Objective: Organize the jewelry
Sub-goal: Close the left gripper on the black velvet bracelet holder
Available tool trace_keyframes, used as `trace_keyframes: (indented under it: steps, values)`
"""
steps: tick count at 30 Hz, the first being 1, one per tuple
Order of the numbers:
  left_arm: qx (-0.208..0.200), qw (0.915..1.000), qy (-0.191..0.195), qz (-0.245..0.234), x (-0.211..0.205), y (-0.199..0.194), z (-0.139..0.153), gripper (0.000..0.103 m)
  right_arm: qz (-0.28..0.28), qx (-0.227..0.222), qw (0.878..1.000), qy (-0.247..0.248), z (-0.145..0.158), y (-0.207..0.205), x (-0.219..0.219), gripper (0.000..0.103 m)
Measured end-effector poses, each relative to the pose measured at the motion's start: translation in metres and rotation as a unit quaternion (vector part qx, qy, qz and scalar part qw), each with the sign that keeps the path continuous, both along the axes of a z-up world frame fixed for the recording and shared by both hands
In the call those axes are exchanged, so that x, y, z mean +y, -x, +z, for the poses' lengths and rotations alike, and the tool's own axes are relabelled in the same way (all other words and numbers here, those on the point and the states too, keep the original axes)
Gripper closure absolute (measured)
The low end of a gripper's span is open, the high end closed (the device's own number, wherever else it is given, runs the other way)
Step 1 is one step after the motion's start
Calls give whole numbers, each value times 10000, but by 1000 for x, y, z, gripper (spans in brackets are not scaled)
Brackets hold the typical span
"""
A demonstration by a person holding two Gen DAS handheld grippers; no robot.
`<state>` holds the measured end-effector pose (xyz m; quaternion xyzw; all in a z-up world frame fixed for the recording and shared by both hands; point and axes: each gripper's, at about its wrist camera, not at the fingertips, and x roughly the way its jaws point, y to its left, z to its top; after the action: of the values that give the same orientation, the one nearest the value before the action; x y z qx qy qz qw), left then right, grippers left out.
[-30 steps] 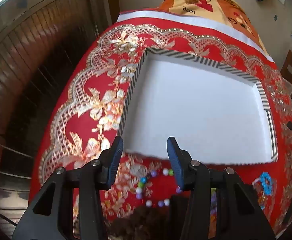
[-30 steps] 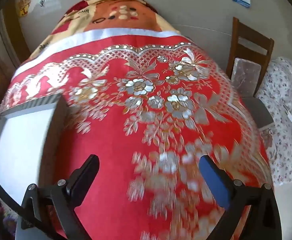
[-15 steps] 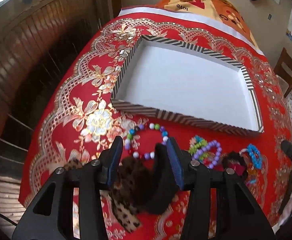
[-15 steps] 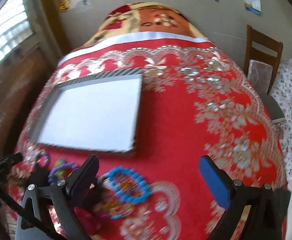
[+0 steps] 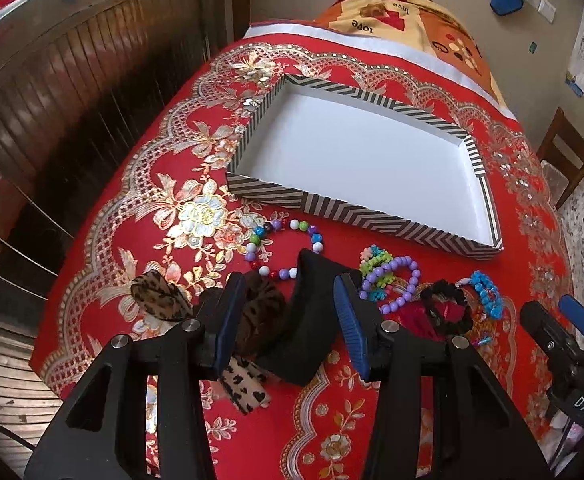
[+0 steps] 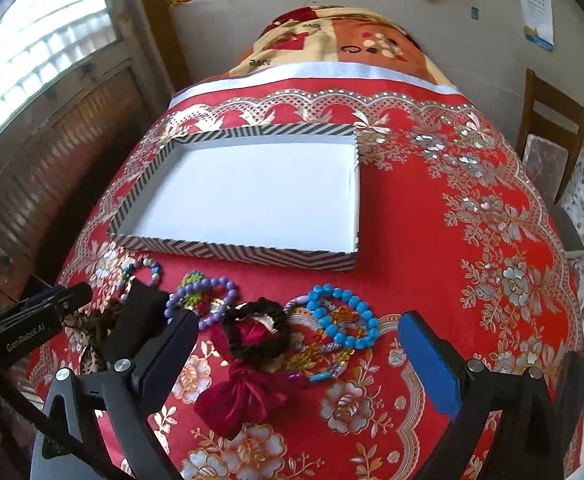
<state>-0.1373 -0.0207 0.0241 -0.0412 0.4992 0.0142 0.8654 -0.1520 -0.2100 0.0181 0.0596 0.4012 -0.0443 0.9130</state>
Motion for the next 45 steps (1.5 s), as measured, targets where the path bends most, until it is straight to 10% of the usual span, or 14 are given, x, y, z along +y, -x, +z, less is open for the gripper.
trace_keyframes:
  steps: [45]
  values:
    - [-42,10000,3,-7,-9,20,8,58,37,-64,9998,177,8,19,4,3]
